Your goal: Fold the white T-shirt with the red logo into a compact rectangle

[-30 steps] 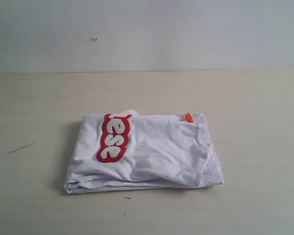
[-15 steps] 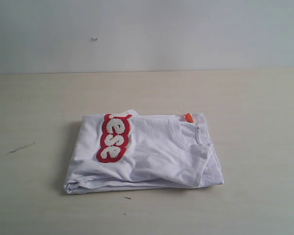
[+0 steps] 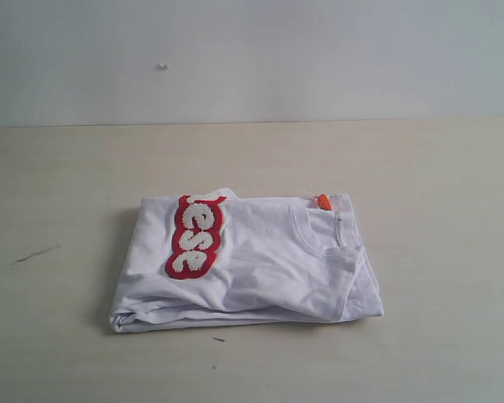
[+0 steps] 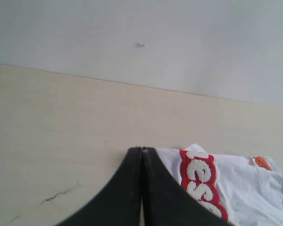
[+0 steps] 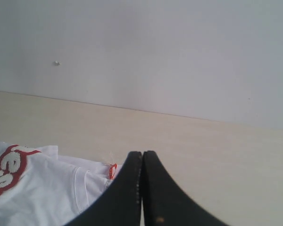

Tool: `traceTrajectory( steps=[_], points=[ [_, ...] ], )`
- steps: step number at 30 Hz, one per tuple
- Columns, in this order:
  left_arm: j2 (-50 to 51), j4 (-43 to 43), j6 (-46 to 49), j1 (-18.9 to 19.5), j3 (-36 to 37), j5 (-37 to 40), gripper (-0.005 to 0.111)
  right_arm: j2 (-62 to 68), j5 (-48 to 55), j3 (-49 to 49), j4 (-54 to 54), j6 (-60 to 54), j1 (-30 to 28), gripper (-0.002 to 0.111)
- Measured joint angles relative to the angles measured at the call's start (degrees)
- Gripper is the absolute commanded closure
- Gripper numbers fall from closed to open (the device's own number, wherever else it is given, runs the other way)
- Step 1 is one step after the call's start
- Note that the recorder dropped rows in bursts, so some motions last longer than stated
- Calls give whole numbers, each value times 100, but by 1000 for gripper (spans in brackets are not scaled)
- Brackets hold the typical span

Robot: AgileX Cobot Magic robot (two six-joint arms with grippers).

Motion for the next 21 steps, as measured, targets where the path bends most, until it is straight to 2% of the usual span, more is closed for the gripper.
traceTrajectory(
  steps=[11, 13, 17, 21],
  points=[
    [-71, 99, -419, 0, 0, 228, 107, 0, 0, 0, 0, 0, 0, 108],
    [-224, 657, -895, 0, 0, 241, 107, 0, 0, 0, 0, 0, 0, 108],
    [-716, 2626, -2385, 0, 21, 251, 107, 0, 0, 0, 0, 0, 0, 108],
    [-1333, 4527, -3902, 188, 103, 348, 107, 0, 0, 0, 0, 0, 0, 108]
  ],
)
